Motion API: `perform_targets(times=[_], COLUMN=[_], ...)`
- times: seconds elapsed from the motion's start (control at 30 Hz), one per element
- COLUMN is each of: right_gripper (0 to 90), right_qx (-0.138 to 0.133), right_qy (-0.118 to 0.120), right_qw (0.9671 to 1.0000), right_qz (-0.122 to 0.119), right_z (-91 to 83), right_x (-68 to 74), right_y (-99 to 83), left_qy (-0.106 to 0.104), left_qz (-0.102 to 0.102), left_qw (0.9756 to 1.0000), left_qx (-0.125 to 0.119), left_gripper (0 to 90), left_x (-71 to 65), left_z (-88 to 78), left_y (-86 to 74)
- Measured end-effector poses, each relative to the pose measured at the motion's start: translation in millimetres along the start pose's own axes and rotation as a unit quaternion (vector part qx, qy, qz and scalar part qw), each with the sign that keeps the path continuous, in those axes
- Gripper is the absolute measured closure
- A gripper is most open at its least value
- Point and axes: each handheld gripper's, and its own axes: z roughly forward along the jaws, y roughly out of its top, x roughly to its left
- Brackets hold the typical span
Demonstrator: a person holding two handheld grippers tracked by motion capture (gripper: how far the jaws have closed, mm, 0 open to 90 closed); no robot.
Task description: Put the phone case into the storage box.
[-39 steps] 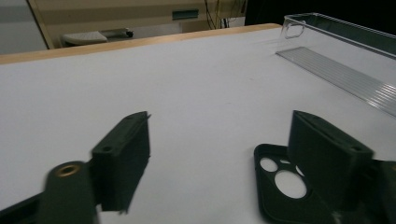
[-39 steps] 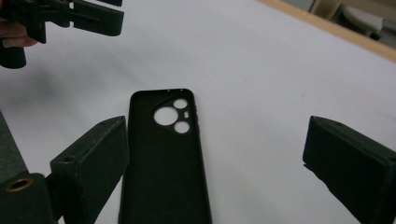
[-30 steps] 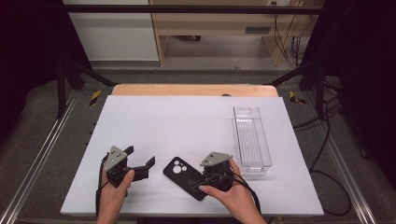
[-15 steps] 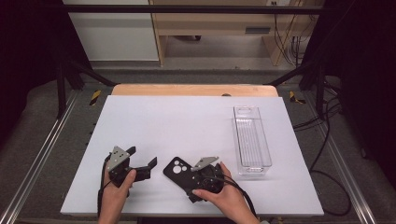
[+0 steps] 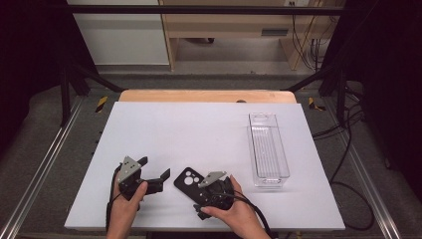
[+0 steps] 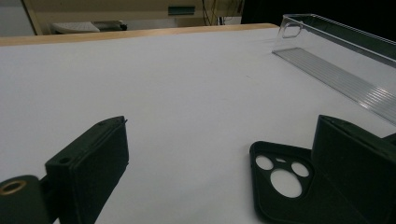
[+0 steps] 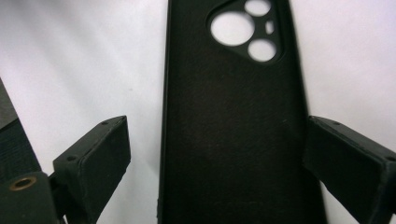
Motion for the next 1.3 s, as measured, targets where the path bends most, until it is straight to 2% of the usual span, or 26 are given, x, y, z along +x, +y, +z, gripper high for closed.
perform_targets(times=[0.13,0.33,0.53,0.57,0.67,0.77,0.87,0.9,1.03,1.23,1.3], right_gripper=[5.8,6.9,6.9,7.1,7.6,7.9,12.8,12.8,14.7,15.8,15.9], right_qx=[-0.002,0.006,-0.005,-0.002,-0.005,-0.006,0.000,0.000,-0.005,-0.018,-0.035], right_qy=[-0.009,0.000,0.001,-0.008,-0.014,-0.014,-0.014,-0.014,-0.013,-0.019,-0.022], right_qw=[0.9999,0.9996,0.9996,0.9998,0.9998,0.9998,0.9998,0.9998,0.9998,0.9996,0.9991], right_qz=[0.007,0.029,0.027,0.016,0.013,0.015,0.011,0.011,0.011,0.006,0.006], right_z=[-2.1,7.2,8.0,8.8,8.9,8.9,7.7,7.7,6.3,3.5,1.0], right_x=[-3.7,-10.6,-10.4,-8.2,-6.5,-6.4,-6.7,-6.7,-6.8,-5.2,-4.7], right_y=[-2.1,-8.1,-12.7,-13.2,-14.4,-14.5,-12.8,-12.8,-13.4,-12.7,-9.1], left_qy=[-0.002,-0.005,-0.013,-0.014,-0.016,-0.022,-0.031,-0.031,-0.040,-0.045,-0.047], left_qz=[0.000,0.001,-0.009,-0.011,-0.014,-0.025,-0.042,-0.042,-0.064,-0.072,-0.074], left_qw=[1.0000,1.0000,0.9999,0.9998,0.9998,0.9994,0.9986,0.9986,0.9971,0.9963,0.9960], left_qx=[0.002,0.002,0.000,-0.001,-0.003,-0.007,-0.010,-0.010,-0.010,-0.013,-0.016], left_gripper=[4.0,4.0,4.0,4.0,4.0,4.1,4.1,4.2,4.4,4.6,4.6], left_x=[0.0,-2.0,-2.6,-2.6,-2.7,-2.7,-2.8,-2.8,-2.2,-1.4,-0.9], left_z=[1.0,2.0,2.8,2.8,3.2,2.6,2.8,2.8,3.5,2.9,1.9], left_y=[-0.4,0.0,-0.2,0.0,1.0,1.6,1.8,1.8,0.4,1.3,3.0])
